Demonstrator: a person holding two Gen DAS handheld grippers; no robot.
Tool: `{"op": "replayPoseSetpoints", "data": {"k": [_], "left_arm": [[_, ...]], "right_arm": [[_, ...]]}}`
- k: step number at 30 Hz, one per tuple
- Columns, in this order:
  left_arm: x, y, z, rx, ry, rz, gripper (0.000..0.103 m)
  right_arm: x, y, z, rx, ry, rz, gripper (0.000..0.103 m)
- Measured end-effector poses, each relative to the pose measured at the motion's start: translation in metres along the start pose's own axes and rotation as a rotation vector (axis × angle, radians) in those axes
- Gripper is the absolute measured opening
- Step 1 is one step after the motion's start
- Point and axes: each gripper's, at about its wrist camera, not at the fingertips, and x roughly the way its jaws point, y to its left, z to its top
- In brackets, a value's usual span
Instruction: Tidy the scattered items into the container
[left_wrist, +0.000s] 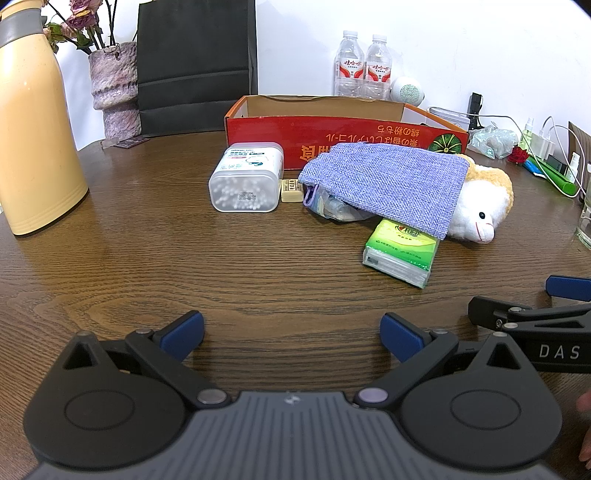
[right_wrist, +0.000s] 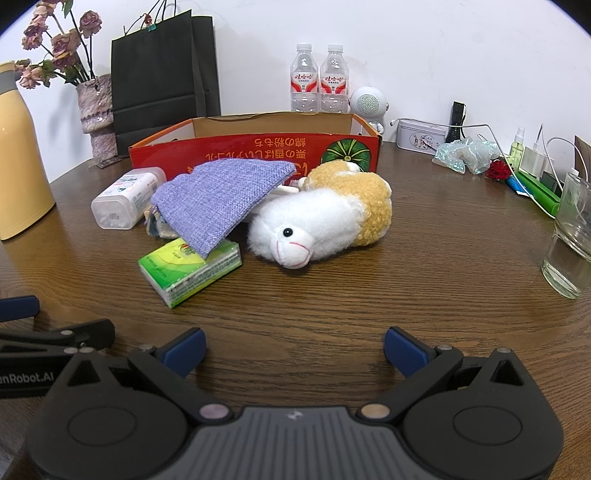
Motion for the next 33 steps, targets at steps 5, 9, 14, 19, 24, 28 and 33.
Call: {"op": "replayPoseSetpoints", "data": {"k": [5, 9, 14, 19, 24, 28, 33], "left_arm": [[0.0, 0.0, 0.0, 0.0, 0.0, 0.0, 0.103], [0.0, 0.0, 0.0, 0.0, 0.0, 0.0, 0.103], [0.0, 0.0, 0.0, -0.002, 0.0, 0.002, 0.103], [0.005, -0.003, 0.006, 0.079, 0.006, -0.109, 0.103], [-0.005, 0.005, 0.032, 0.003, -0.087, -0.279, 0.103], [0.012, -0.038, 0.071, 0.226, -0.126, -0.38, 0.103], [0.04, -0.07, 0.075, 0.348, -0.077, -0.355, 0.073]], "right_arm": [[0.0, 0.0, 0.0, 0.0, 0.0, 0.0, 0.103], [0.001, 0.0, 0.0, 0.0, 0.0, -0.002, 0.103], [0.001, 0.003, -0.001, 0.001, 0.0, -0.006, 0.103], [0.0, -0.004, 0.008, -0.054, 0.015, 0.029, 0.099], [-0.016, -0.036, 0.04, -0.07, -0.105, 0.018, 0.097], [0.004, -0.069, 0.083, -0.016, -0.087, 0.069, 0.095], [0.027, -0.088, 0.111, 0.05, -0.006, 0.099, 0.084]]}}
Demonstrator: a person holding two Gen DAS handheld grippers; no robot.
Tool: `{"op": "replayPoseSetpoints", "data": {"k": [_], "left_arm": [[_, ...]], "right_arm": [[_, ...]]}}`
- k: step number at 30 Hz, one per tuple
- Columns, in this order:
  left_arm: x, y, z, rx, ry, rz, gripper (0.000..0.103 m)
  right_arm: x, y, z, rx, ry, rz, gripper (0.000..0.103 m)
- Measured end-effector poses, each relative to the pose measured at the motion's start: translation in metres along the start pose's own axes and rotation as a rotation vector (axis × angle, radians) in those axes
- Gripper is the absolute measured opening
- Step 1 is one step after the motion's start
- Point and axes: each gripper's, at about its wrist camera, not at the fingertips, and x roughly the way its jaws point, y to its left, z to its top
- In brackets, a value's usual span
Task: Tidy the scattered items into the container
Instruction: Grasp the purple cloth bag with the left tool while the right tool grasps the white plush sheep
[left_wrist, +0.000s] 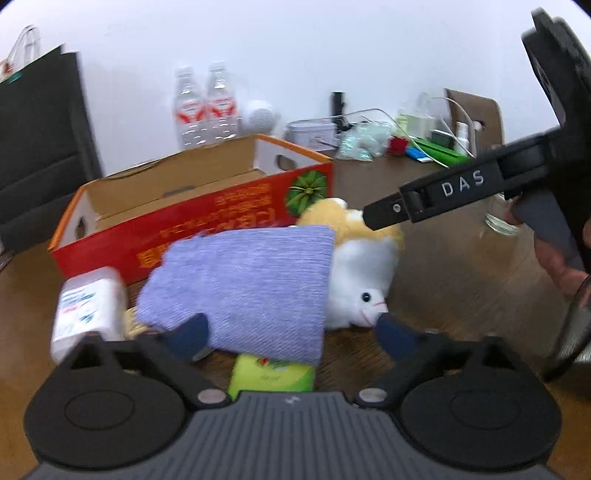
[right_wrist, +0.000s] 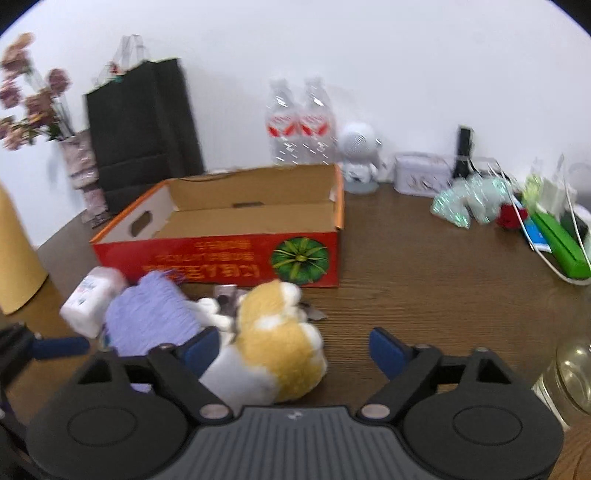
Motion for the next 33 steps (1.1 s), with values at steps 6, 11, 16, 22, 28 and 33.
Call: {"op": "replayPoseSetpoints", "data": {"k": [6, 11, 16, 22, 28, 33], "left_arm": [[-0.01, 0.025, -0.004, -0.134, -0.02, -0.052, 0.006], [-0.043, 0.045, 0.015, -0.208, -0.126, -0.026, 0.004], [-0.083, 0.078, 0.048, -0.282, -0.23, -0.043, 0.004], [-0.09, 0.088, 0.08, -0.289, -0.285, -0.136, 0.003], [-0.075, 0.091, 0.121, -0.301, -0.299, -0.187, 0.0], [-0.067, 0.11, 0.134, -0.278, -0.252, -0.205, 0.001]], "right_arm": [[0.001, -0.003, -0.031, 0.116, 0.06, 0.113, 0.084], [0.01, 0.001, -0.041, 0.407, 0.062, 0.159, 0.093], [0.022, 0.033, -0.037, 0.203, 0.061, 0.066, 0.067], [-0.005, 0.019, -0.035, 0.162, 0.051, -0.059, 0.08], [0.036, 0.023, -0.022, 0.139, 0.058, -0.072, 0.048], [0.008, 0.012, -0.013, 0.136, -0.01, -0.033, 0.044]]}}
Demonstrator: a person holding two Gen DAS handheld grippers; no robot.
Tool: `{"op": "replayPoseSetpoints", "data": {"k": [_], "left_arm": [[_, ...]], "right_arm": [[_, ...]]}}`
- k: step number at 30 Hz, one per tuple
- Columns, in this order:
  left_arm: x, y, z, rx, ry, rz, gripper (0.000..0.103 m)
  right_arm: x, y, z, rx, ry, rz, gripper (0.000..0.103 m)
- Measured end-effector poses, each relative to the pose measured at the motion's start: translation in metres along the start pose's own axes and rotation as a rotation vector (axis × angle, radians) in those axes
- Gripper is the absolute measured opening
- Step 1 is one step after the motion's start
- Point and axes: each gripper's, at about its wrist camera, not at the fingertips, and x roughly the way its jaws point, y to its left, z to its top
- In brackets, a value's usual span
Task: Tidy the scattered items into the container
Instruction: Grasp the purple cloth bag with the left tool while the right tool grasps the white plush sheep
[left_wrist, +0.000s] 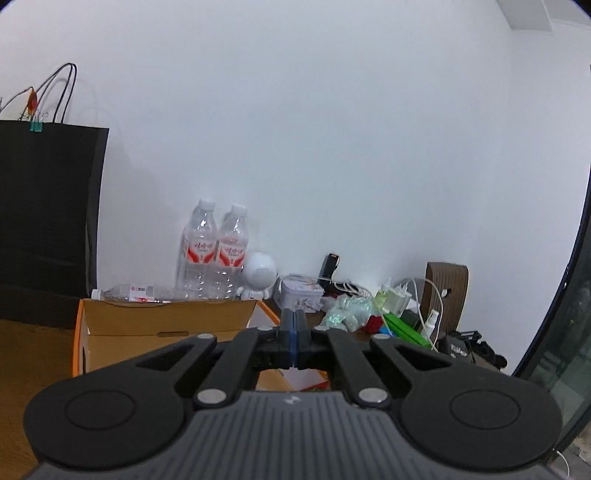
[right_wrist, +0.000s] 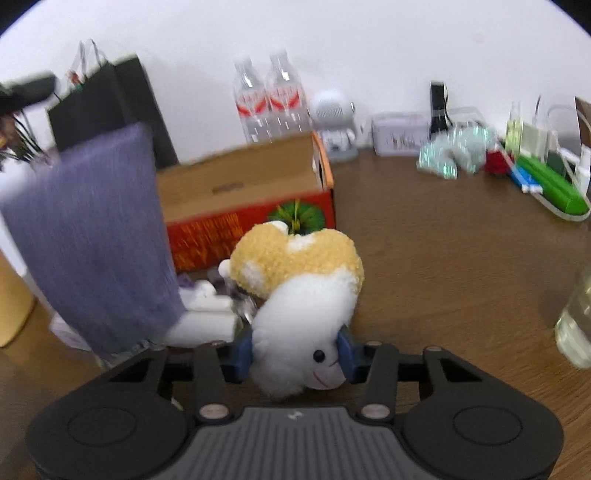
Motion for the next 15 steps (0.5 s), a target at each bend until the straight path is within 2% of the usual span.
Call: {"op": "replayPoseSetpoints", "data": {"k": [1, 3, 4, 6, 7, 8, 9, 10, 12, 15], "left_arm": [[0.004, 0.002, -0.006, 0.007, 0.055, -0.026, 0.007], [0.005, -0.003, -0.036, 0.065, 0.122, -0.085, 0.062], [0.003, -0.01, -0.058, 0.114, 0.156, -0.124, 0.102], [-0.006, -0.028, -0.108, 0.234, 0.194, -0.199, 0.103], [-0.007, -0.036, -0.132, 0.291, 0.233, -0.211, 0.103], [-0.005, -0.043, -0.151, 0.343, 0.29, -0.177, 0.103], [-0.002, -0.047, -0.164, 0.369, 0.34, -0.112, 0.103], [0.002, -0.048, -0.173, 0.352, 0.387, -0.05, 0.102], [0.009, -0.041, -0.18, 0.232, 0.464, -0.011, 0.1], [0.017, -0.024, -0.181, 0.048, 0.446, 0.044, 0.1]], "right_arm": [[-0.007, -0.001, 0.005, -0.014, -0.025, -0.004, 0.044], [-0.017, -0.003, 0.012, -0.037, -0.072, -0.011, 0.045], [-0.018, -0.006, 0.014, -0.036, -0.082, -0.009, 0.045], [-0.012, -0.012, 0.014, -0.02, -0.077, 0.012, 0.045], [-0.007, -0.014, 0.011, -0.013, -0.065, 0.023, 0.045], [-0.001, -0.015, 0.008, -0.008, -0.05, 0.028, 0.045], [0.003, -0.015, 0.004, -0.004, -0.038, 0.029, 0.045], [0.005, -0.015, 0.002, -0.003, -0.033, 0.03, 0.045], [0.006, -0.016, -0.002, -0.004, -0.033, 0.035, 0.045], [0.003, -0.016, -0.006, 0.014, -0.044, 0.053, 0.046]]}}
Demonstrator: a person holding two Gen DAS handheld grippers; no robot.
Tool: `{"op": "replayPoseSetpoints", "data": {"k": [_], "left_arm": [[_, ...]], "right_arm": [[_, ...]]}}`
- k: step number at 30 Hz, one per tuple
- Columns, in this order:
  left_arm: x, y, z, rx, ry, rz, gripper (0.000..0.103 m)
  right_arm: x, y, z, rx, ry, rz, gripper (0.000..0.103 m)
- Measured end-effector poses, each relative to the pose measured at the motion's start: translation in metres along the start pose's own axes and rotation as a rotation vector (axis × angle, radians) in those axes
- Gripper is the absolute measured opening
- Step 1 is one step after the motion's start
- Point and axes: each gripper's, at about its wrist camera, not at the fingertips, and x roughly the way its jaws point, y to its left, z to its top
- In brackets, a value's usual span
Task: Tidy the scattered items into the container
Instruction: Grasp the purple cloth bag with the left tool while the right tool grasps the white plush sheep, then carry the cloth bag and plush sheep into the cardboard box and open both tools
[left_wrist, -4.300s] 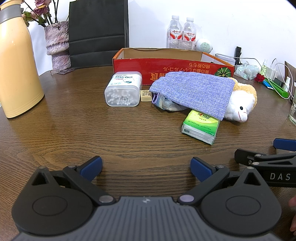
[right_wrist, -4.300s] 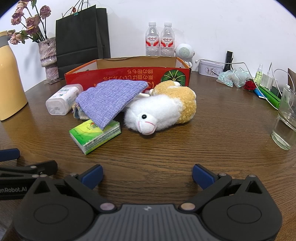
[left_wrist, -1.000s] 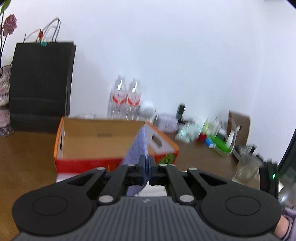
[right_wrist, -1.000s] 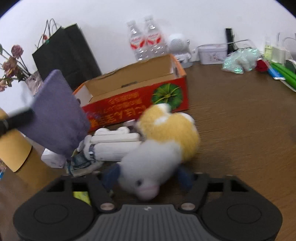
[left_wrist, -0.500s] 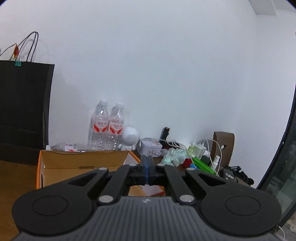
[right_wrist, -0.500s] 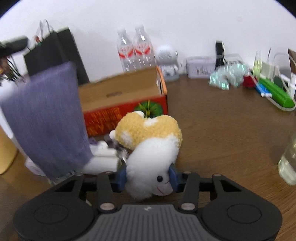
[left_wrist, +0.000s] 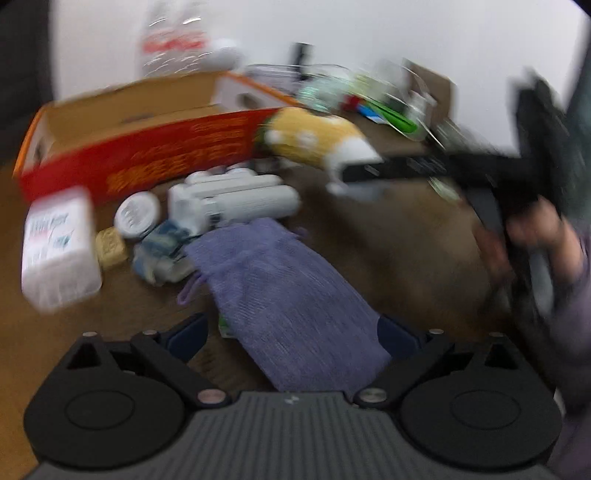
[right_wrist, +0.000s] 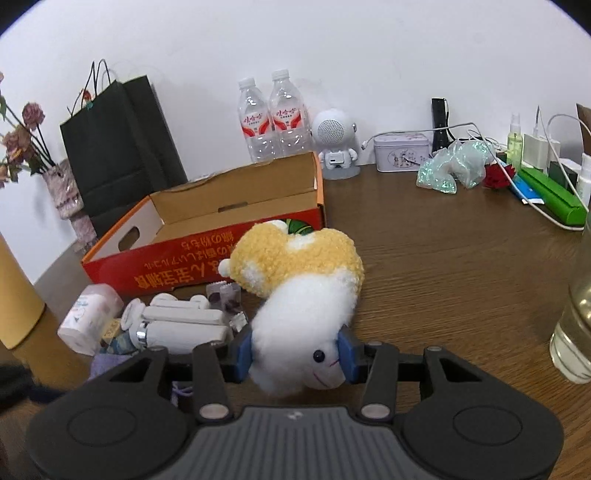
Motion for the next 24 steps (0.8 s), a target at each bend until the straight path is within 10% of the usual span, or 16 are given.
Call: {"op": "replayPoseSetpoints", "data": {"k": [3, 4, 7, 15, 19, 24], "left_arm": [[0.007, 0.024, 0.004, -0.185, -0.017, -0.018, 0.063], [0.008, 0.032, 0.004, -0.243, -0.016, -0.036, 0.028], [0.002, 0.037, 0.005, -0.296, -0.062, -0.074, 0.008], [-0.057, 0.03, 0.033, -0.305, -0.232, -0.218, 0.002], [-0.09, 0.03, 0.085, -0.198, -0.364, -0.21, 0.002], [-0.062, 0.062, 0.17, -0.249, -0.337, -0.177, 0.002]], "right_arm": [[-0.001, 0.003, -0.003, -0.001, 0.008, 0.019, 0.046], [-0.001, 0.005, -0.005, -0.008, 0.011, 0.026, 0.046], [-0.004, 0.01, -0.009, -0.024, 0.009, 0.046, 0.046], [-0.031, 0.022, -0.005, -0.064, -0.036, 0.07, 0.045], [-0.053, 0.03, 0.022, -0.092, -0.105, 0.082, 0.045], [-0.048, 0.038, 0.091, -0.149, -0.145, 0.083, 0.045]]}}
